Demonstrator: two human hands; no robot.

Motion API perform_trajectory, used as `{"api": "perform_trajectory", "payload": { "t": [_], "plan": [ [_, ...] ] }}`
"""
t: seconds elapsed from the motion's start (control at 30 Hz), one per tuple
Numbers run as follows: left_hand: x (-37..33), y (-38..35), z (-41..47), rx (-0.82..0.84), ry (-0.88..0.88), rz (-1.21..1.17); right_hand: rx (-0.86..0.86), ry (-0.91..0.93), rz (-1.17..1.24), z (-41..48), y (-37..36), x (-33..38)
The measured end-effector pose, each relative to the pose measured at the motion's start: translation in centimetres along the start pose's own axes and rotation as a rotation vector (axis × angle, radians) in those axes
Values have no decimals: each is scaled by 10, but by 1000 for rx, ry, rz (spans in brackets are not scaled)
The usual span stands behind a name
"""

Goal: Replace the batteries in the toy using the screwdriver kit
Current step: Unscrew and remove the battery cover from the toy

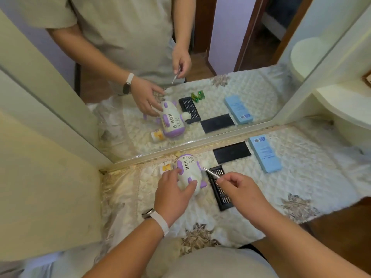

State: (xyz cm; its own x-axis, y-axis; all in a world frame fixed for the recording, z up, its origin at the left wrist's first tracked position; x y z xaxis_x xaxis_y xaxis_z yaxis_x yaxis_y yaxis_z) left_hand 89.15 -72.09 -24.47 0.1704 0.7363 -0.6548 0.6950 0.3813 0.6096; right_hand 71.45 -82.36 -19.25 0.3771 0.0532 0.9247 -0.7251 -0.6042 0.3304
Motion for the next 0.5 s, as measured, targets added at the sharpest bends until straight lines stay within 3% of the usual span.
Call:
{"api": "perform_trajectory", "payload": {
  "t": [0.23,0.5],
  "plan": [
    [-5,-31,25,-22,72,347,4,-47,31,20,15,-21],
    [-13,-45,34,-27,123,496,71,-82,21,47,23,-47]
  ]
}}
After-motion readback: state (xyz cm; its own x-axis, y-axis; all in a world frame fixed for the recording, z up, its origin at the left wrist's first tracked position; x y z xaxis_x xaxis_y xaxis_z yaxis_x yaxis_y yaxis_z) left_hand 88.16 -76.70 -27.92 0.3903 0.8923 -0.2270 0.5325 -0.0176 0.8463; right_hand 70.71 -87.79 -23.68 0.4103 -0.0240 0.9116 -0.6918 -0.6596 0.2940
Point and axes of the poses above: each hand's wrist, its own z-axis towards the middle knuckle, its own y-axis out of the back of the hand, x = y × z, the point moved 10 cm from there along z, towards the middle knuckle, and after that the axes turned 15 degrees about y, right-handed, at the moved point
